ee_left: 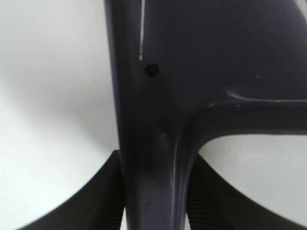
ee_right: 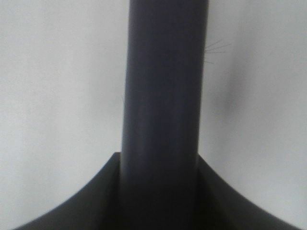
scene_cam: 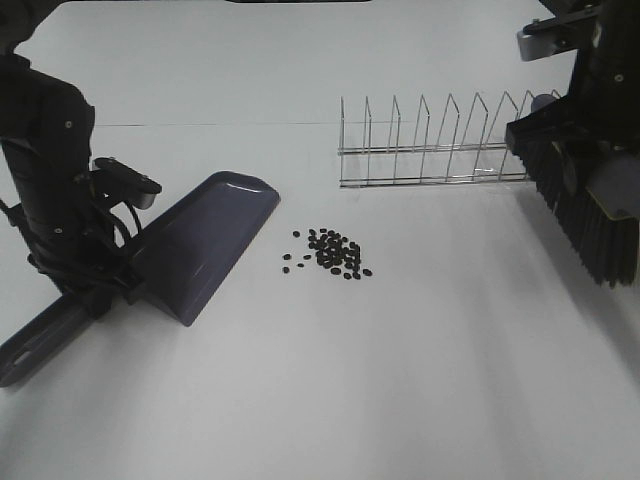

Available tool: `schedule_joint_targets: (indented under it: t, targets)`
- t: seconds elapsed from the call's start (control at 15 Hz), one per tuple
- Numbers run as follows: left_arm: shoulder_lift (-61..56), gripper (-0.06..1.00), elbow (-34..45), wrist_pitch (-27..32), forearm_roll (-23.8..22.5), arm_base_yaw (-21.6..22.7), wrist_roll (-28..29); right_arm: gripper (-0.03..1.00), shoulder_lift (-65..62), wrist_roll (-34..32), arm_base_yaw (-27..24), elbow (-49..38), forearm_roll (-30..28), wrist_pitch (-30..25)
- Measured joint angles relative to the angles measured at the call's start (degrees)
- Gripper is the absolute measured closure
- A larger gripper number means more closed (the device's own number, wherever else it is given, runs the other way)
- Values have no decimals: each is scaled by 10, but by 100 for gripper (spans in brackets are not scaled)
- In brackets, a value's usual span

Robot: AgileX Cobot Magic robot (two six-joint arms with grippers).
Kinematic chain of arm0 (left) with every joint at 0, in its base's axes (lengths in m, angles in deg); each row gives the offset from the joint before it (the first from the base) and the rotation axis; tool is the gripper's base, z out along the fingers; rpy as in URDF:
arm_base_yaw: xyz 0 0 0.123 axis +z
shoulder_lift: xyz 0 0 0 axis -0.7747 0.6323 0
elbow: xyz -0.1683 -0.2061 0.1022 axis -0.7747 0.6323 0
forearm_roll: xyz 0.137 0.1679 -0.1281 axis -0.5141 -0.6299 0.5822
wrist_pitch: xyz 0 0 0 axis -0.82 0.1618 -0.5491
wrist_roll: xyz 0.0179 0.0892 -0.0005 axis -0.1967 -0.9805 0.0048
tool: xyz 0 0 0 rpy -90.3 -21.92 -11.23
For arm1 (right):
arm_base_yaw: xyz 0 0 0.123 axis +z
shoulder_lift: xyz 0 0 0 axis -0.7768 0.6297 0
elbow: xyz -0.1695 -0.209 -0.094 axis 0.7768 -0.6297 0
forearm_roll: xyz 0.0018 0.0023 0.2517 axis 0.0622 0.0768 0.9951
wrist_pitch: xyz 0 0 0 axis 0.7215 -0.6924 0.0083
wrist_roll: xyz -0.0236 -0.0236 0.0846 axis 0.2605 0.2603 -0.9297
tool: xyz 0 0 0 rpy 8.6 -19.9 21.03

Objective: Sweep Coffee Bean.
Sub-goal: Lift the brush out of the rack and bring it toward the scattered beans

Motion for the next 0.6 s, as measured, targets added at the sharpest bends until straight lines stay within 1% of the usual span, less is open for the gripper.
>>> schedule_joint_targets:
  t: [0.07, 0.13, 0.33, 0.47, 0.6]
  targets:
    - [22, 63, -29, 26, 0, -18, 3, 63, 37, -12, 36, 14, -14, -3]
    - [29, 63, -41, 35, 0, -26, 5, 63, 62, -14, 45, 28, -14, -8]
    - [32, 63, -44, 36, 1, -39, 6, 63, 115, -13, 49, 77, 6, -28]
    - [32, 63, -45, 36, 6, -41, 6, 63, 151, 2, 49, 117, 33, -35]
    - [32, 63, -45, 36, 11, -41, 6, 63, 182, 15, 62, 152, 50, -37]
